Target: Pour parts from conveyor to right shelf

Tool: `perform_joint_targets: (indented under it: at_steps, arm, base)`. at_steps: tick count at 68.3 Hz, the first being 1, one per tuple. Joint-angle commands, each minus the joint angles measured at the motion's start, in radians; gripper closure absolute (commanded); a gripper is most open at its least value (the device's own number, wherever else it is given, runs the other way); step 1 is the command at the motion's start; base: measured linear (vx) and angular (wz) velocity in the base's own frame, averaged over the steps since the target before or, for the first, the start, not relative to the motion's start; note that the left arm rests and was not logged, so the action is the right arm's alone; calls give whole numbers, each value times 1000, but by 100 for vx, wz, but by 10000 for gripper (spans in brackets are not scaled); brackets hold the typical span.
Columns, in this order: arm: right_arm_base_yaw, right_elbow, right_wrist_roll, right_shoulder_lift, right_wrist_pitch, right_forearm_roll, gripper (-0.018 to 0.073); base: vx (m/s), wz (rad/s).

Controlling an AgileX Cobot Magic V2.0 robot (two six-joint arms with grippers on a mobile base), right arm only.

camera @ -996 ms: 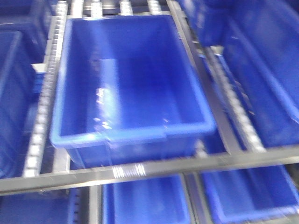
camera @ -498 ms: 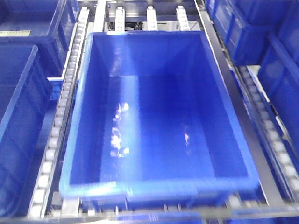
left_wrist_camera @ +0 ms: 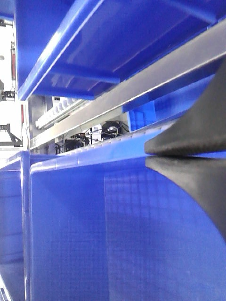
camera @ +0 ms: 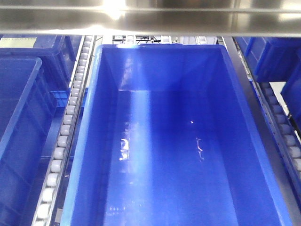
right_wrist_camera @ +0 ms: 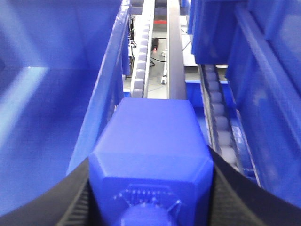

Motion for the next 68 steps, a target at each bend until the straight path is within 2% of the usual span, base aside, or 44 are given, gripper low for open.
perform_joint_targets:
  at_steps: [1,58,68]
  arm:
    - [0,-28,-3,14,-83,-2,565]
    - [8,-28,-2,14,-83,5,565]
    - [8,-28,-2,21,-134,5,565]
  base:
    - [8,5]
    - [2,1]
    - [0,0]
